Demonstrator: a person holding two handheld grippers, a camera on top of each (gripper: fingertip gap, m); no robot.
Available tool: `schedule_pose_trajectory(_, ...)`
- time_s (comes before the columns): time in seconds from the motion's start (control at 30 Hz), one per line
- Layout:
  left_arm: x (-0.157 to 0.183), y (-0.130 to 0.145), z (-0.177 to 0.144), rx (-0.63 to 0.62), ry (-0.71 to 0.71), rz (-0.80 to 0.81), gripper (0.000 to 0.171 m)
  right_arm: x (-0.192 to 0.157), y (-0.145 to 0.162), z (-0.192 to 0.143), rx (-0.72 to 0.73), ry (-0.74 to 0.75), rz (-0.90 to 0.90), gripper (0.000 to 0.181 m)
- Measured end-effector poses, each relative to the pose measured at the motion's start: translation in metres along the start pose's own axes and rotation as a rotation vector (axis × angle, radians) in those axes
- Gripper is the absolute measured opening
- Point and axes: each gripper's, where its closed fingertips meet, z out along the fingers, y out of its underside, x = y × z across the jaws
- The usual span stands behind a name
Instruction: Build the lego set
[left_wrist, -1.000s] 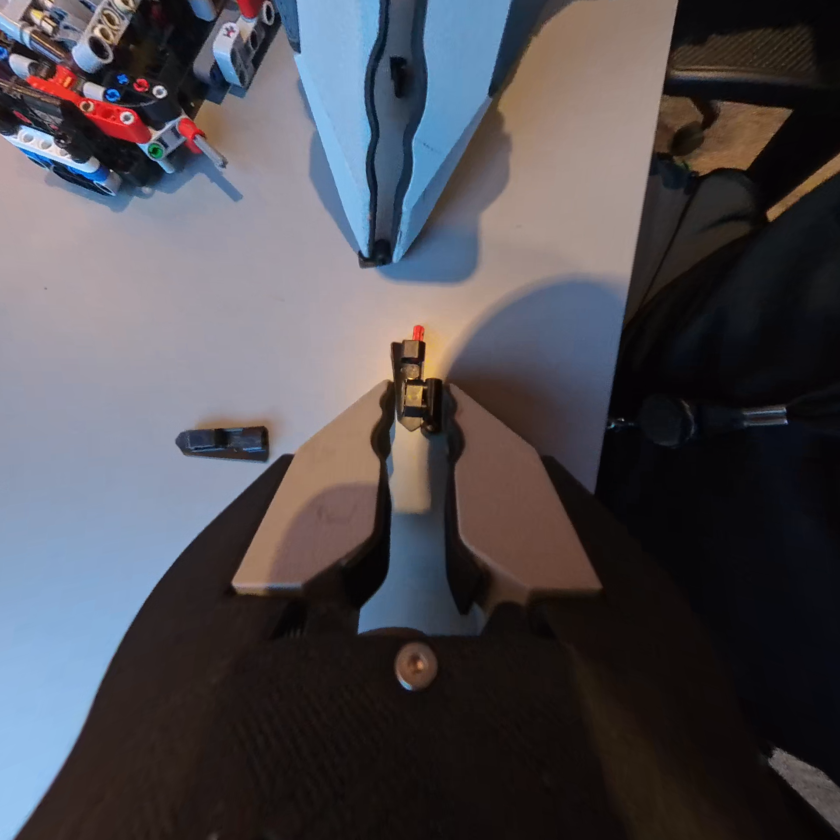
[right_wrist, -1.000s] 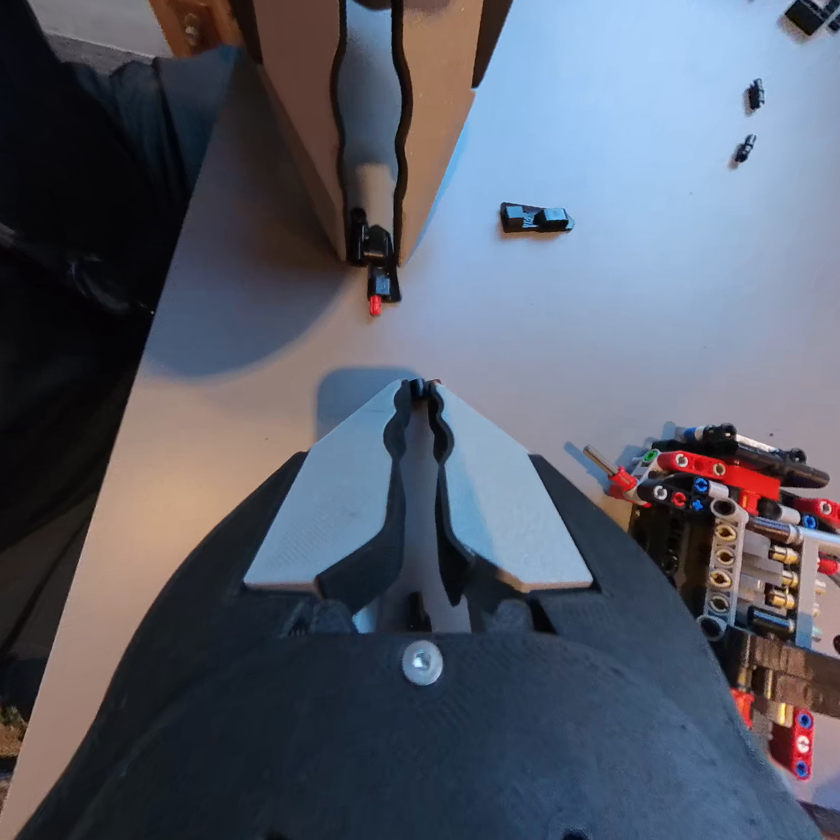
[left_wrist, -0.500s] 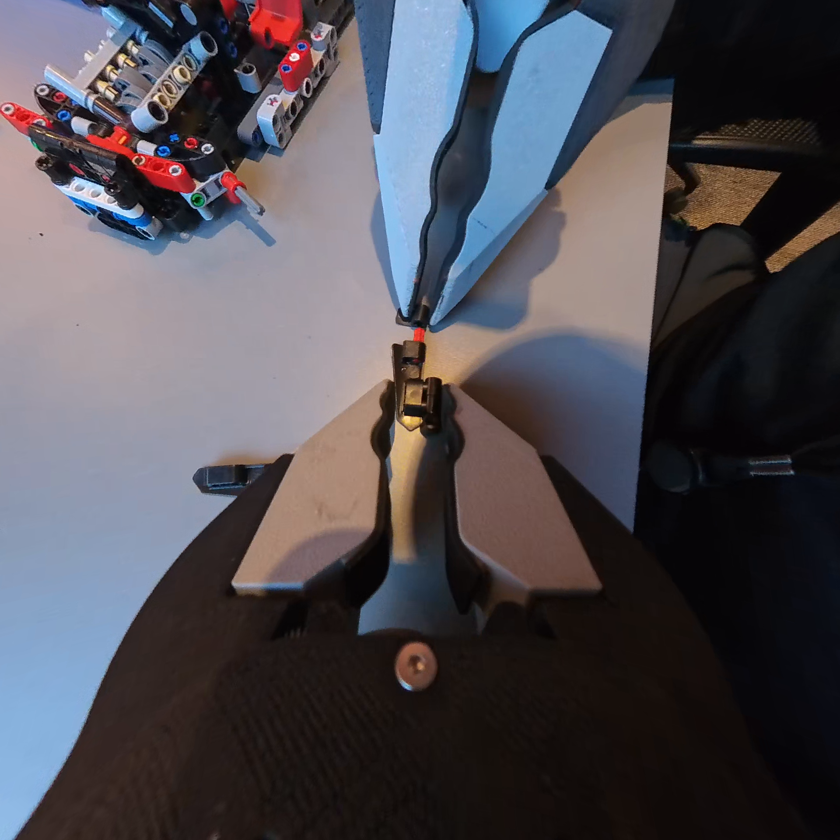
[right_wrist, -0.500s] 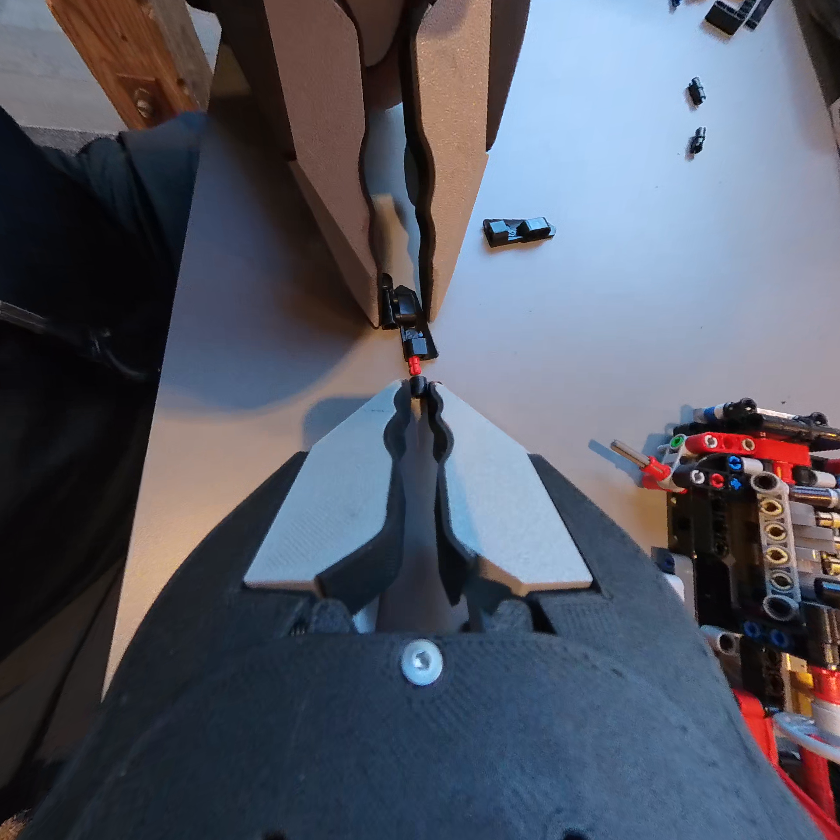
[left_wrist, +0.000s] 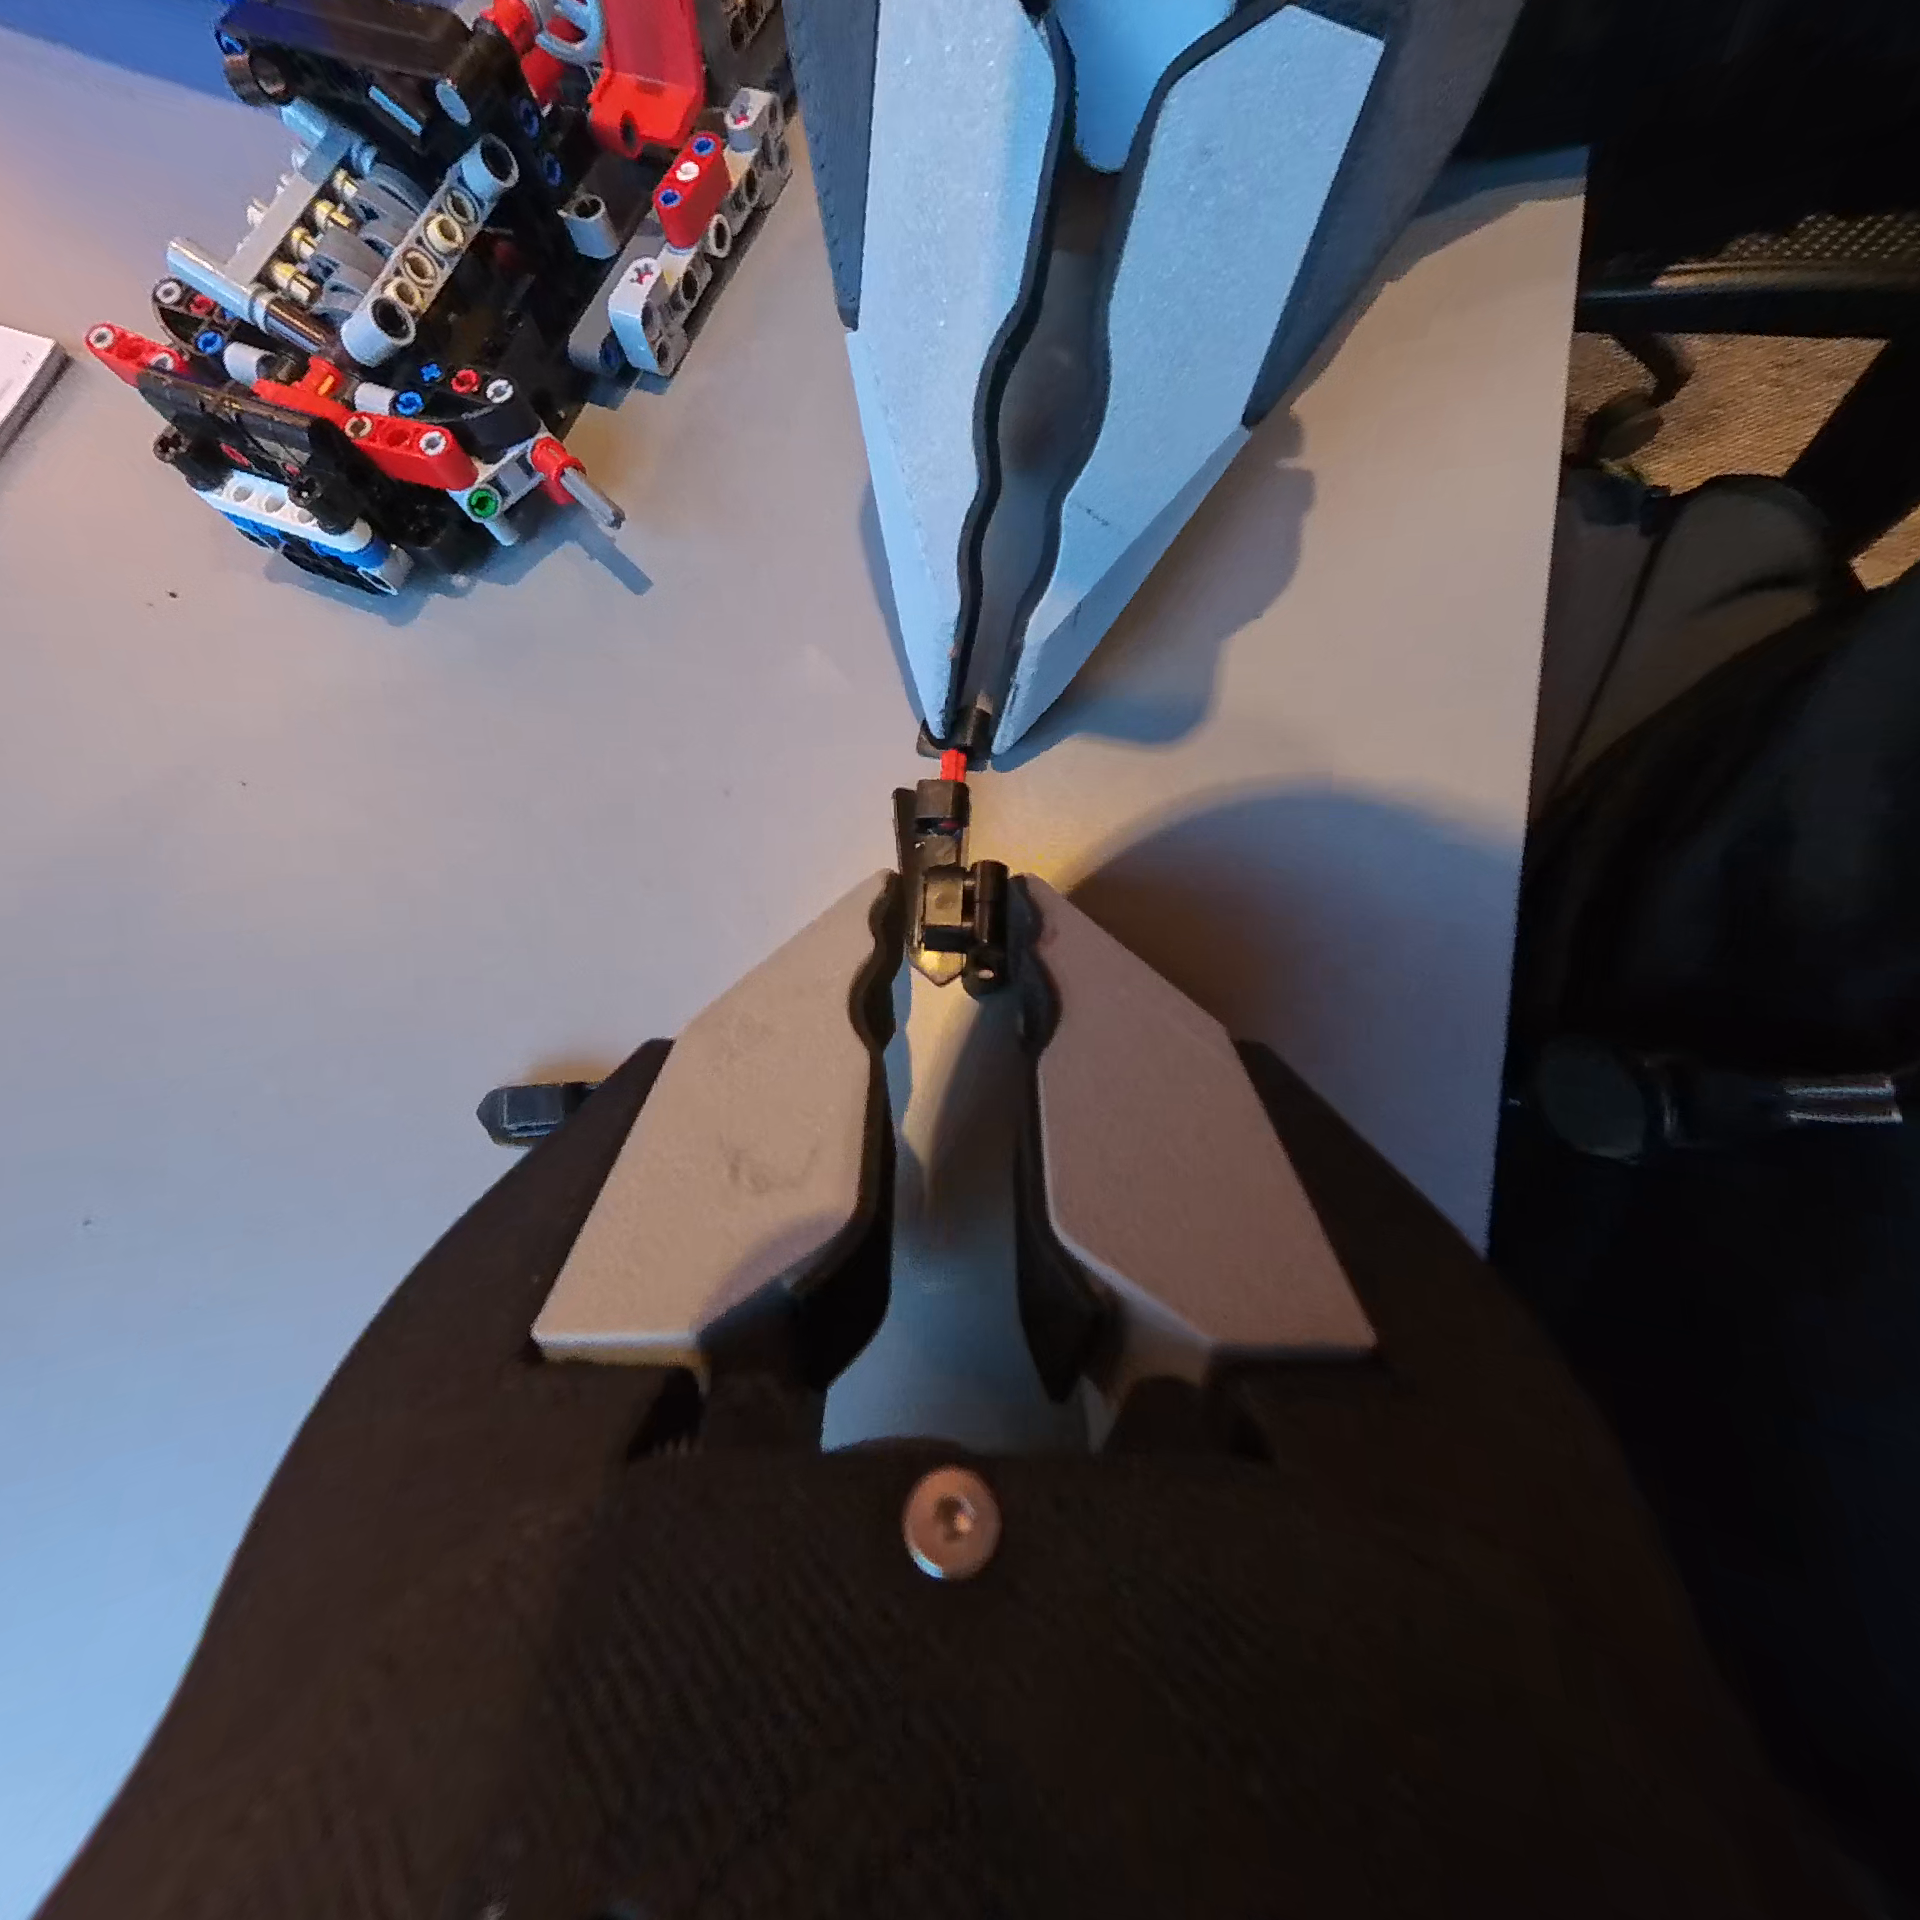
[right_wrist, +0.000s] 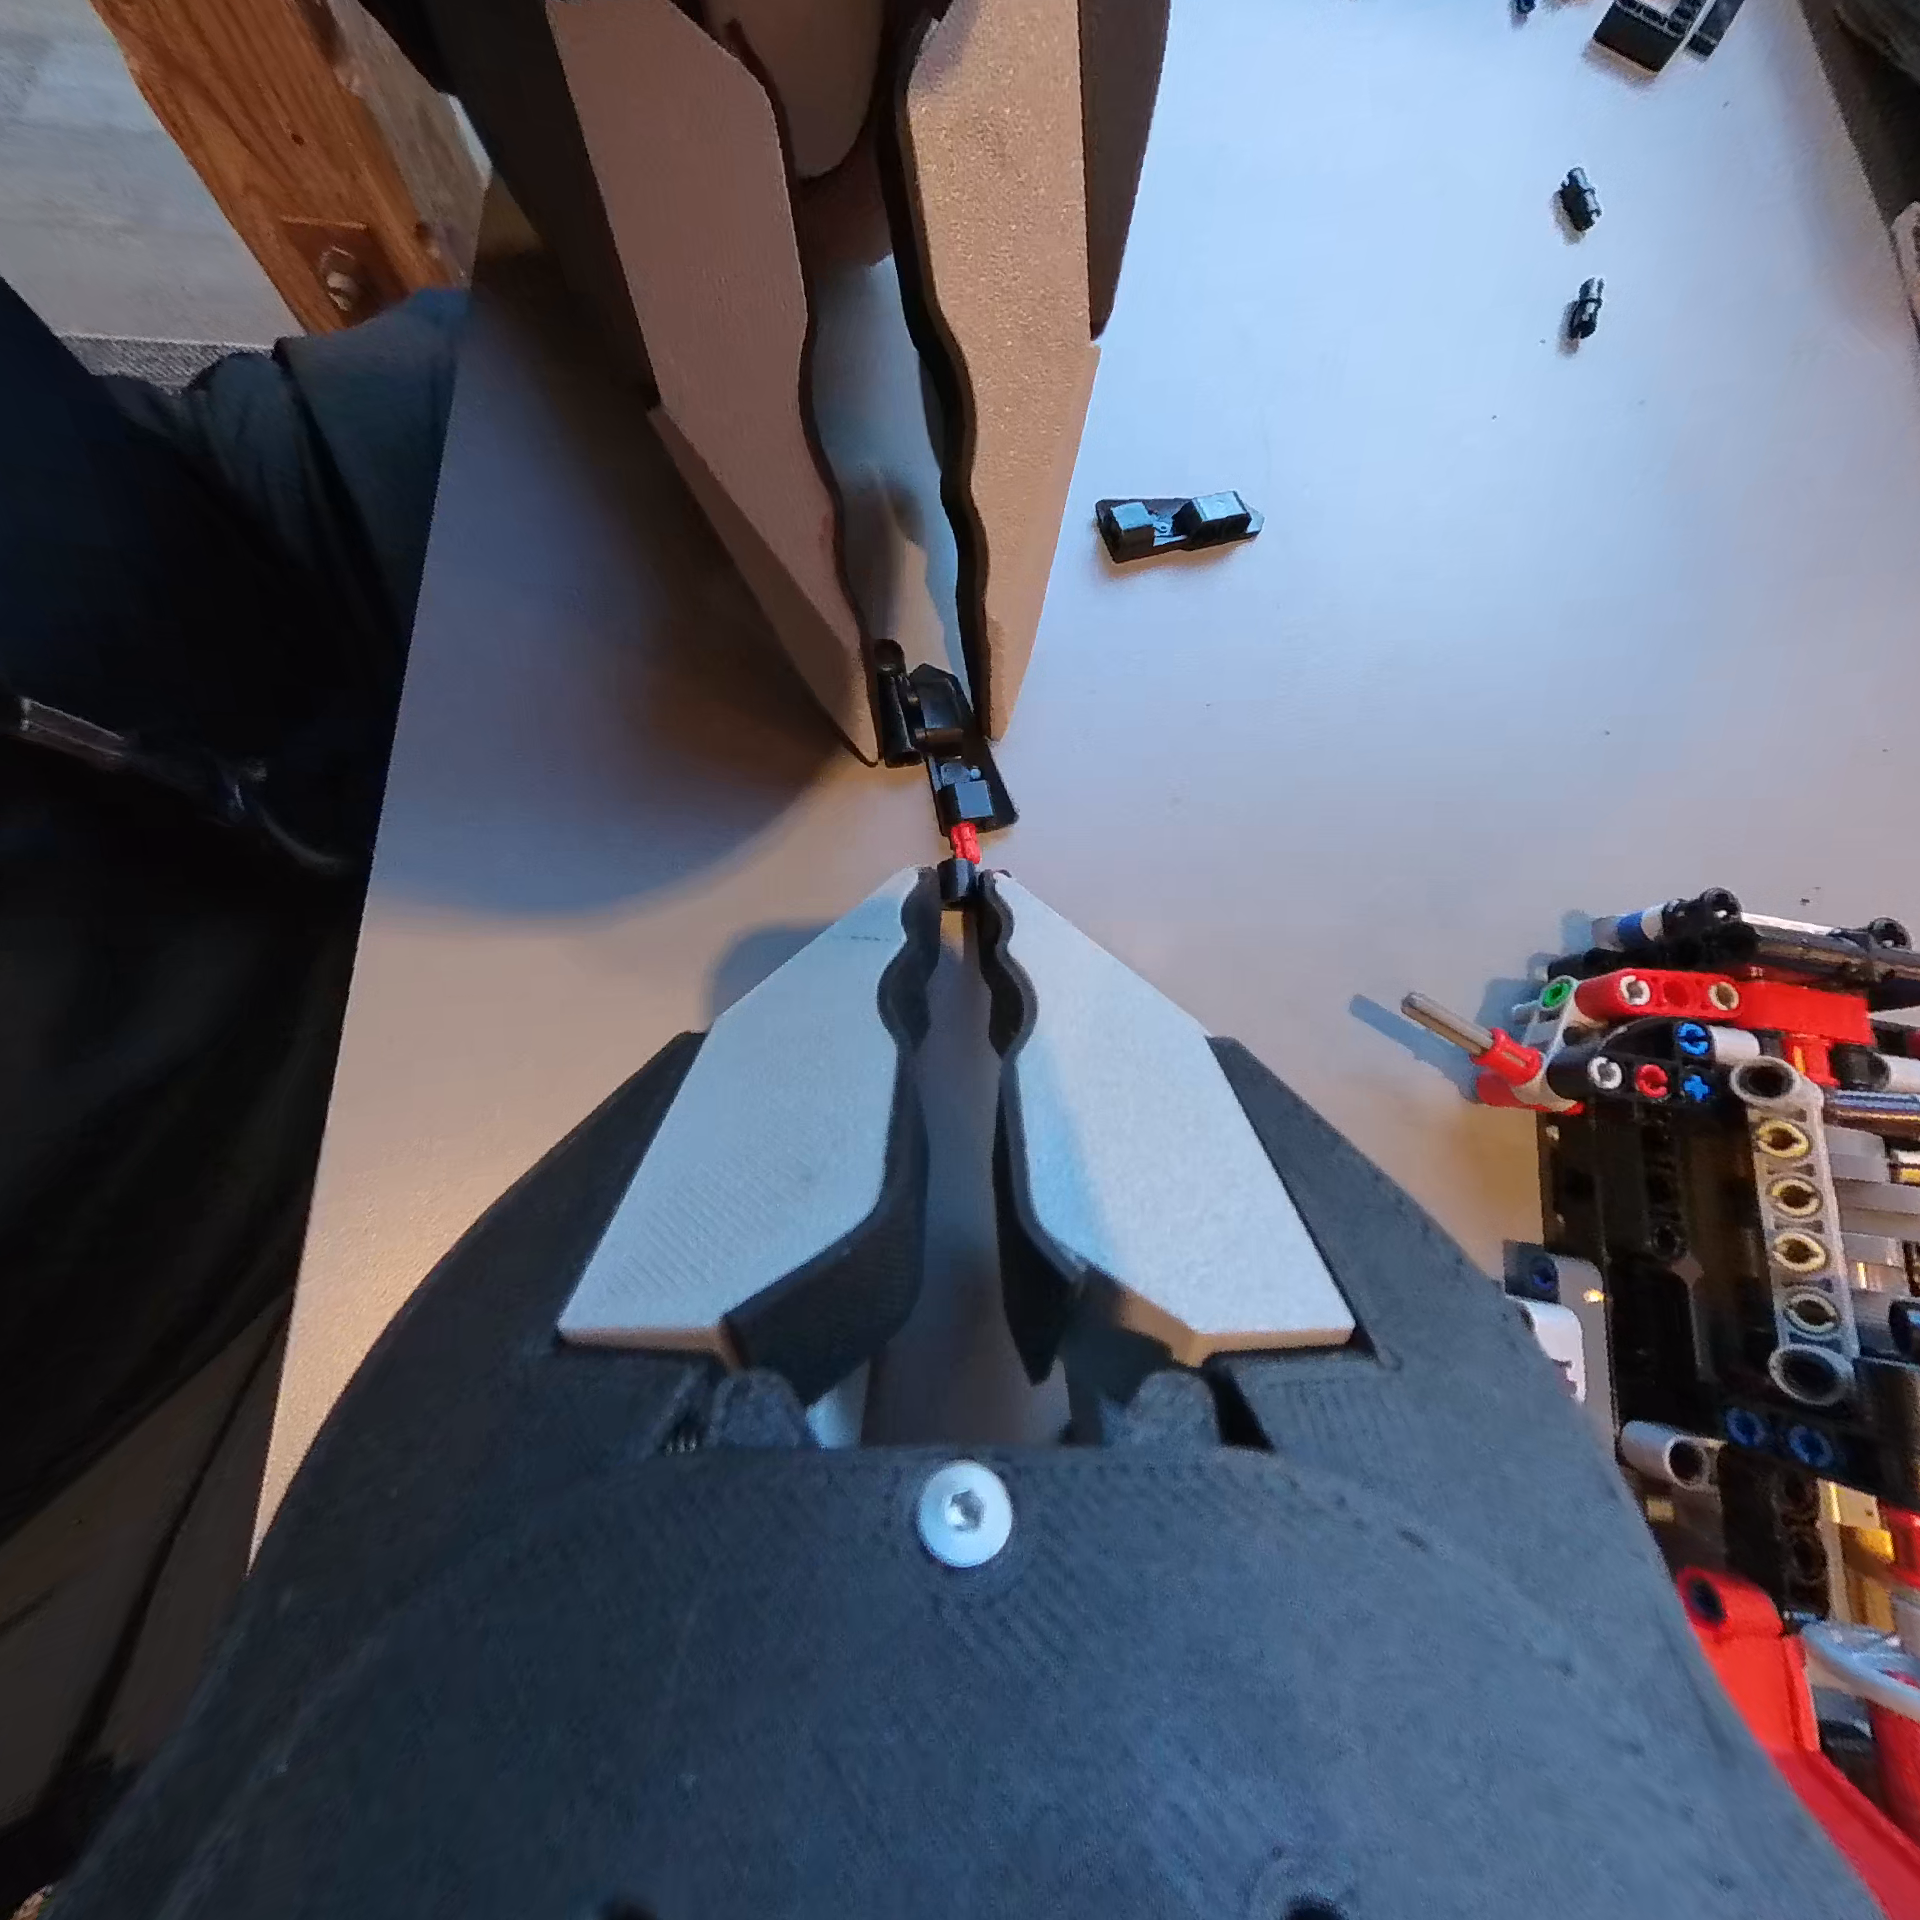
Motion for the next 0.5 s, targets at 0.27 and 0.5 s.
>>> schedule_pose_trajectory(0.27,-0.0012,0.0001,0.0000,0.002,0.000,-0.004,0.016,0.0013,0.0000,-0.0001,0.002,-0.016,0.028,0.004)
schedule_pose_trajectory(0.5,-0.0015,0.0003,-0.0003,0.003,-0.003,-0.004,0.016,0.0037,0.0006,-0.0005,0.002,-0.008,0.032,0.004)
